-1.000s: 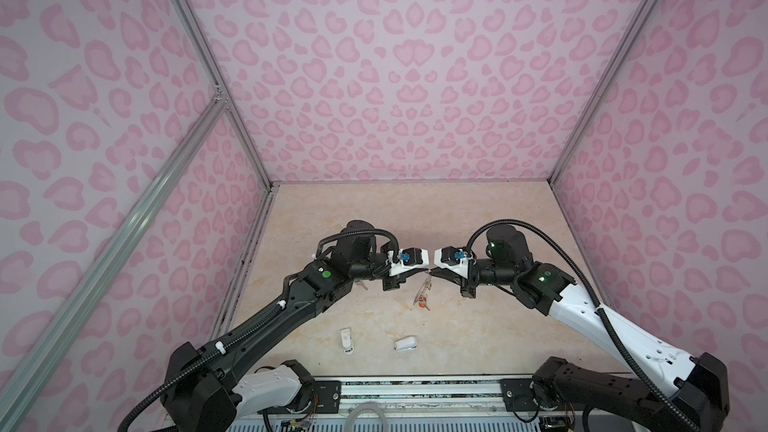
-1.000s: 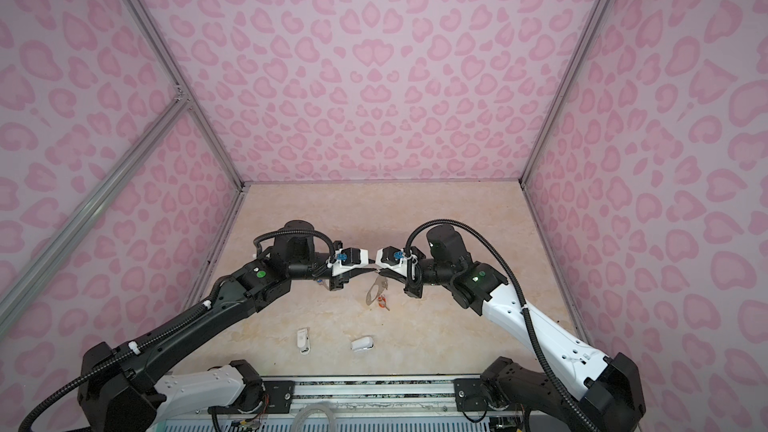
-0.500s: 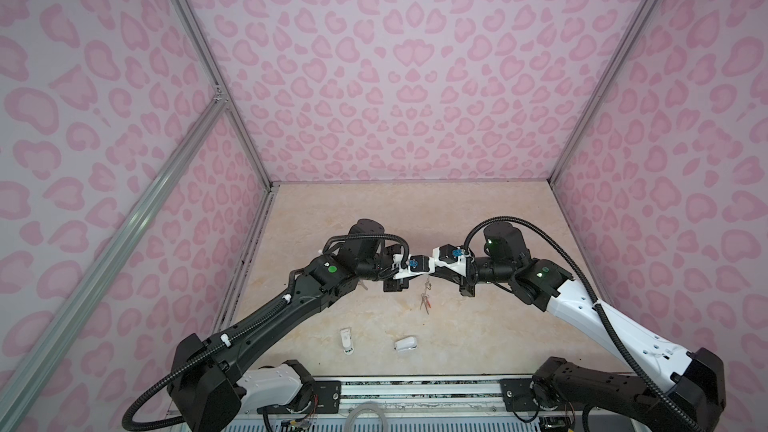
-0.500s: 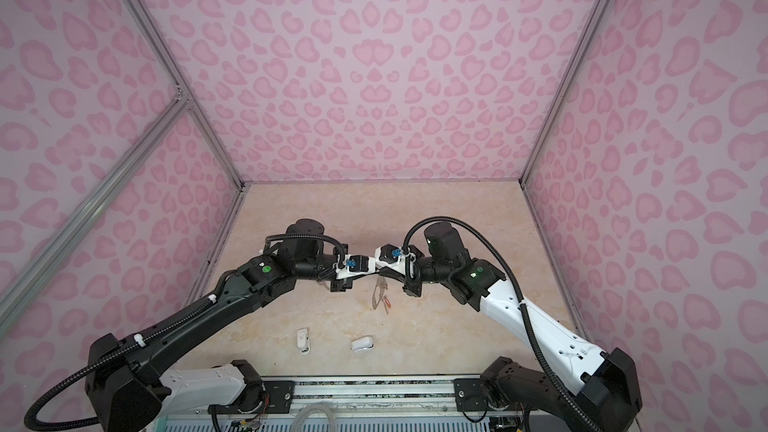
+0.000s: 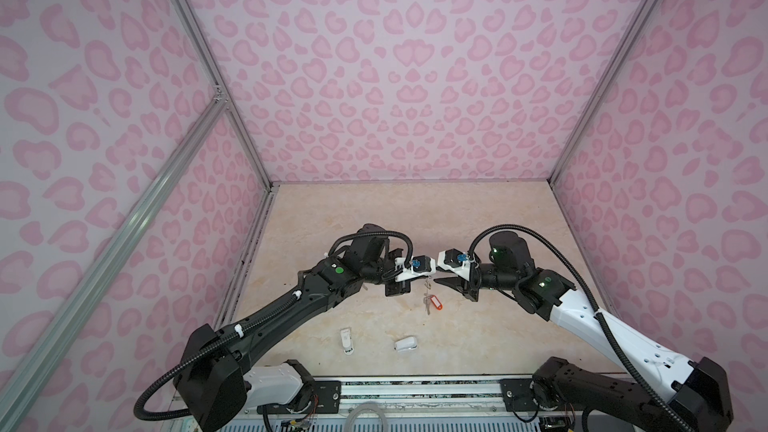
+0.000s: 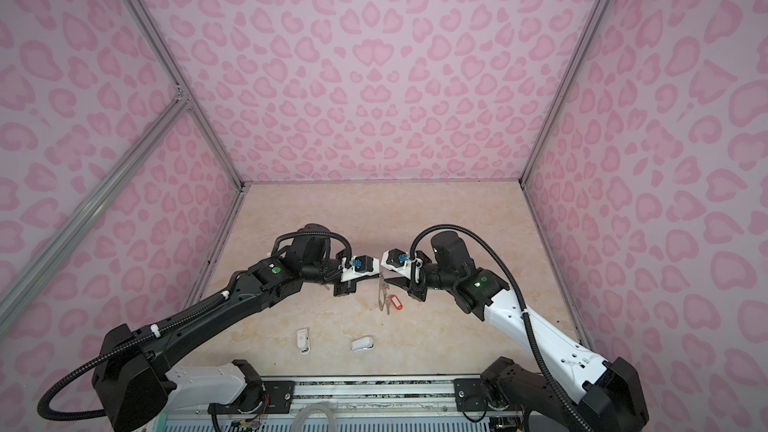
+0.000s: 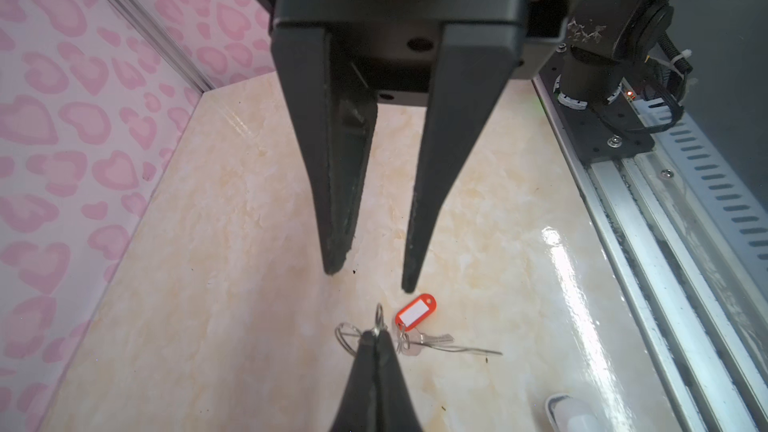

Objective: Put the keys on the keyring

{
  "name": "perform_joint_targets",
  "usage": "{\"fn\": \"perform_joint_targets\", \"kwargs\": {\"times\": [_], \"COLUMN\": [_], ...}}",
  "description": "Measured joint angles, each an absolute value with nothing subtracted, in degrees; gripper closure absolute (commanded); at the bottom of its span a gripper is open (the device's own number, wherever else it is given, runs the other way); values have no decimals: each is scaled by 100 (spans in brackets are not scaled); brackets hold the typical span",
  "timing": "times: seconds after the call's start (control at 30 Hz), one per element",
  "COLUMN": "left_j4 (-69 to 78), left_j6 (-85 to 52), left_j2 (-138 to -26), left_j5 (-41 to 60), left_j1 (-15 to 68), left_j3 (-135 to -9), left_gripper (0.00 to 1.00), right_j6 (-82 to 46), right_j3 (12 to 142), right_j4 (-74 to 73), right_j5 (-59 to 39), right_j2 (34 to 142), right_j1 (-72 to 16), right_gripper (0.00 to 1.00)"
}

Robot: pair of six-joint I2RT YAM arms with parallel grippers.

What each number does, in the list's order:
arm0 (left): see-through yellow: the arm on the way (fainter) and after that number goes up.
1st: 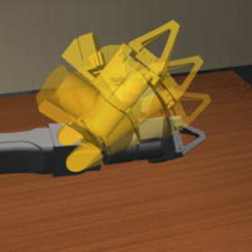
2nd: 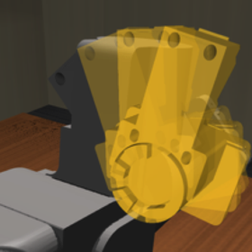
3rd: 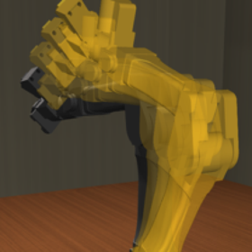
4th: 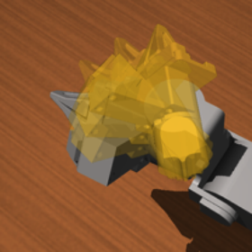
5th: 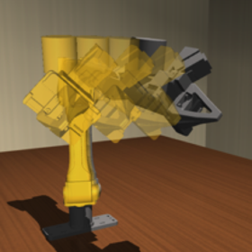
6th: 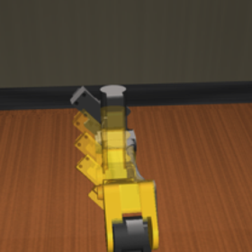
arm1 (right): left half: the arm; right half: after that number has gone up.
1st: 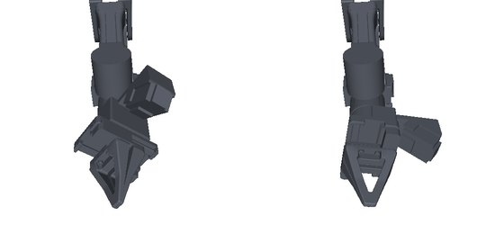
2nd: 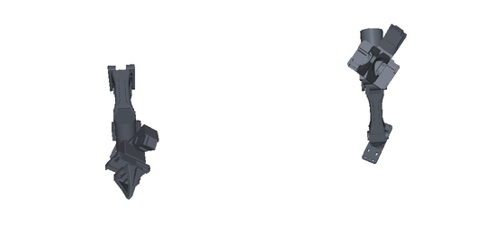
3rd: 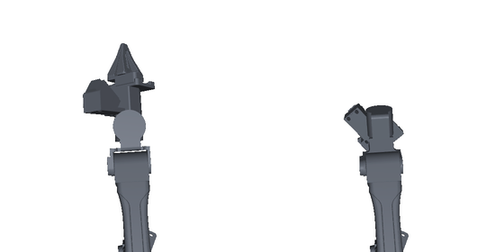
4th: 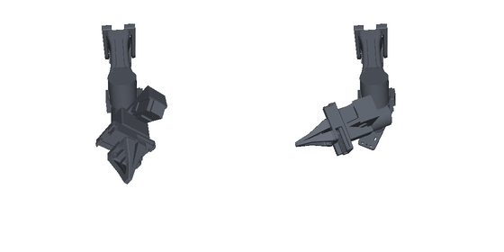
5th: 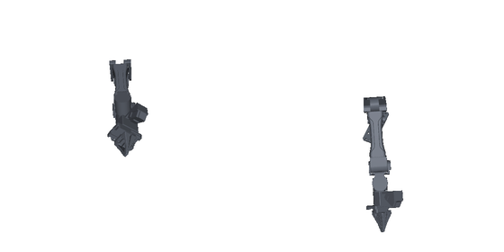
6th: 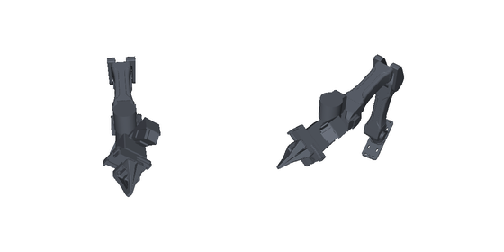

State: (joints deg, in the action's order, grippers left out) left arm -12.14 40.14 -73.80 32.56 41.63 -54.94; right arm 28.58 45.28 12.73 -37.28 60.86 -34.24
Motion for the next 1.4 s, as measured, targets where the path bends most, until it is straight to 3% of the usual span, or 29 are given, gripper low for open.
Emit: {"fn": "perform_joint_targets", "kwargs": {"times": [0.43, 1.4], "left_j4": [-237, 856], "left_j6": [3389, 2993], "left_j2": [-7572, -7714], "left_j5": [3260, 3446], "left_j1": [4160, 4119], "left_j3": [-4834, -4209], "left_gripper": [97, 97], "right_j6": [2738, 2578], "right_j3": [3489, 3573], "right_j4": [707, -379], "right_j5": [-3452, -3885], "right_j2": [5957, 7085], "right_j1": [-3361, -3551], "right_gripper": [66, 72]}}
